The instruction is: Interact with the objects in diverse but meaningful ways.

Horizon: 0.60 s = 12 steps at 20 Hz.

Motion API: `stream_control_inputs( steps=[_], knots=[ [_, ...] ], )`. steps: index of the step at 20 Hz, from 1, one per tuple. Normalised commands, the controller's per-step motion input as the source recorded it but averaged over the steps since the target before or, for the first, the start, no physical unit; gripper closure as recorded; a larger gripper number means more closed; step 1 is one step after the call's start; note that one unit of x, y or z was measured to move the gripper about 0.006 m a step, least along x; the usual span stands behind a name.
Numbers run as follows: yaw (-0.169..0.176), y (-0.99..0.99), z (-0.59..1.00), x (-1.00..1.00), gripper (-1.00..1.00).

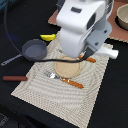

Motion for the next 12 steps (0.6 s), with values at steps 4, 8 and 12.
stream_control_inputs(
  steps=[4, 8, 12],
  knots=[
    [0.029, 0.84, 0.06, 0.18, 1.0],
    [0.037, 0.79, 0.0, 0.07, 1.0],
    [0.072, 0.68, -0.08, -0.03, 1.0]
  ],
)
